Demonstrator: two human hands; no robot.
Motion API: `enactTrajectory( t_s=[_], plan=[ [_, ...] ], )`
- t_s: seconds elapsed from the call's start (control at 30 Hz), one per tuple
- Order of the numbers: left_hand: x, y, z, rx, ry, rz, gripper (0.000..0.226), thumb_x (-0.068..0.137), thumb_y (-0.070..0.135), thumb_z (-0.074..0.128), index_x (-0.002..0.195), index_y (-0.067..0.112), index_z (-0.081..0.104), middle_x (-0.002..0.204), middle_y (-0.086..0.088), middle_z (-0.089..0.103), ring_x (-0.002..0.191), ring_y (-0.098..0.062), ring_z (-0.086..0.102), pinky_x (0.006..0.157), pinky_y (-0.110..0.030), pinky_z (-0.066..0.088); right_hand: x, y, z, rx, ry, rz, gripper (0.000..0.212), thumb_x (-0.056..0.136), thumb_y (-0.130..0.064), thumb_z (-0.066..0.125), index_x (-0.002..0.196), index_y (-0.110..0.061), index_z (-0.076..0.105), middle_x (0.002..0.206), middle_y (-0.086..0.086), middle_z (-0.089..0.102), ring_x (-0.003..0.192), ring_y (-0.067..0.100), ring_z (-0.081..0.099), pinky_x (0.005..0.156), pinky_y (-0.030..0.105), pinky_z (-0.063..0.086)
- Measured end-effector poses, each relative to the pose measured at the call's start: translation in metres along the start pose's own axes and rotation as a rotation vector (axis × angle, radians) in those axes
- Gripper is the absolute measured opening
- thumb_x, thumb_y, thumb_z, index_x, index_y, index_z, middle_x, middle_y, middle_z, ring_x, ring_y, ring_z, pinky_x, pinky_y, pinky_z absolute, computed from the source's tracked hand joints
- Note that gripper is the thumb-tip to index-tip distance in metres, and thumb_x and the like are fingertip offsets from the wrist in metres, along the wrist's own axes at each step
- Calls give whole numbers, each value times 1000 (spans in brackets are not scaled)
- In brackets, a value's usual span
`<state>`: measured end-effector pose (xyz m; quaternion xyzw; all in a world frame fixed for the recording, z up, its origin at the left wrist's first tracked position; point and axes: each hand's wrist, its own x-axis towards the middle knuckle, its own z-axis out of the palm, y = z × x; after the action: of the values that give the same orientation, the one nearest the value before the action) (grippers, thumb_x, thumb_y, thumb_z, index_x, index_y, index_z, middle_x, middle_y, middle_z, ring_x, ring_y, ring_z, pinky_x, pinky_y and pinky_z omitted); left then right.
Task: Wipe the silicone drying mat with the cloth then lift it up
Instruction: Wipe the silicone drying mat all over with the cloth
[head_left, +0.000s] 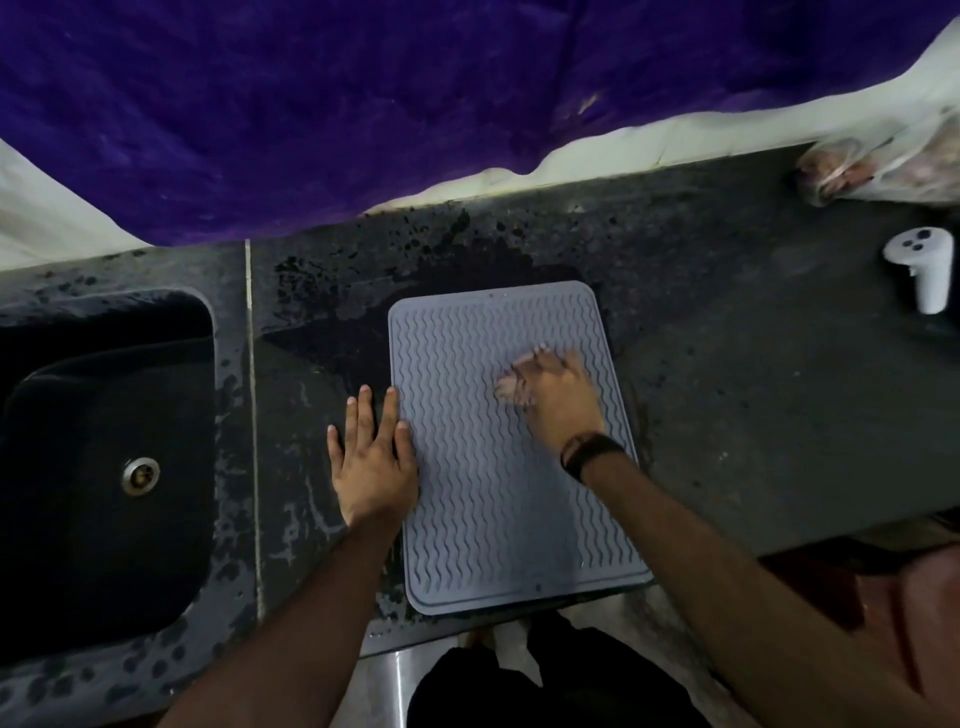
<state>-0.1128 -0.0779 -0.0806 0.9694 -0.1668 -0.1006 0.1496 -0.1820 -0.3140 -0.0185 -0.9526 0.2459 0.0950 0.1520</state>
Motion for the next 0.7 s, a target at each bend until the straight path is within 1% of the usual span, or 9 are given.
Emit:
enactTrajectory(
  t_s=[0.07, 0.17, 0.27, 0.33, 0.4, 0.5, 0.6, 0.7],
  plan=[
    [0, 0, 0, -1, -3, -6, 56, 107, 46, 13, 161, 36, 15, 170, 3, 7, 157, -16, -1, 126, -46, -4, -39, 4, 11, -1, -17, -20, 52, 87, -11, 59, 137, -21, 49, 147, 2, 44, 135, 33, 34, 109, 47, 36],
    [-1, 2, -1, -12, 10, -7, 53, 109, 42, 20, 161, 36, 17, 170, 2, 8, 157, -16, 0, 126, -48, -2, -78, 10, 21, -7, -13, -32, 52, 81, -8, 62, 131, -22, 57, 137, -1, 53, 123, 29, 42, 103, 44, 42],
    [-3, 2, 0, -19, 19, 4, 53, 109, 42, 21, 161, 35, 17, 170, 2, 9, 157, -16, 1, 126, -48, -2, -69, 12, 15, 6, 22, -42, 39, 84, -12, 61, 121, -25, 63, 128, -3, 60, 117, 25, 47, 100, 37, 42],
    [0, 0, 1, -20, 19, 7, 54, 108, 43, 20, 161, 36, 15, 170, 1, 8, 157, -16, 0, 126, -47, -3, -44, 8, 7, 10, 66, -31, 36, 87, -13, 58, 122, -23, 63, 129, -2, 60, 118, 24, 48, 103, 37, 40],
    [0, -1, 1, -14, 13, 6, 54, 108, 43, 19, 162, 36, 14, 171, 2, 7, 157, -16, -2, 126, -46, -4, -25, 0, 2, 27, 69, 7, 42, 87, -8, 58, 127, -19, 59, 133, 2, 56, 123, 28, 43, 105, 41, 40],
    [0, -2, 4, -11, 15, 8, 54, 109, 43, 18, 162, 35, 13, 171, 1, 7, 157, -16, -2, 126, -47, -3, -29, -9, 8, 4, 14, 44, 49, 86, -3, 56, 133, -17, 54, 136, 3, 52, 126, 31, 37, 104, 45, 41],
    [0, -2, 5, -3, 27, 17, 54, 109, 42, 18, 162, 34, 14, 171, 0, 8, 157, -17, 0, 126, -47, -3, -68, -6, 20, 10, 22, 37, 53, 83, -7, 60, 135, -19, 52, 140, 1, 49, 125, 31, 38, 104, 45, 41],
    [0, -2, 5, -6, 23, 15, 54, 109, 42, 17, 162, 34, 14, 171, 0, 7, 157, -18, 0, 126, -47, -4, -123, -2, 30, 5, 19, 32, 57, 78, -12, 66, 133, -22, 52, 142, -3, 48, 120, 30, 42, 99, 45, 45]
  ],
)
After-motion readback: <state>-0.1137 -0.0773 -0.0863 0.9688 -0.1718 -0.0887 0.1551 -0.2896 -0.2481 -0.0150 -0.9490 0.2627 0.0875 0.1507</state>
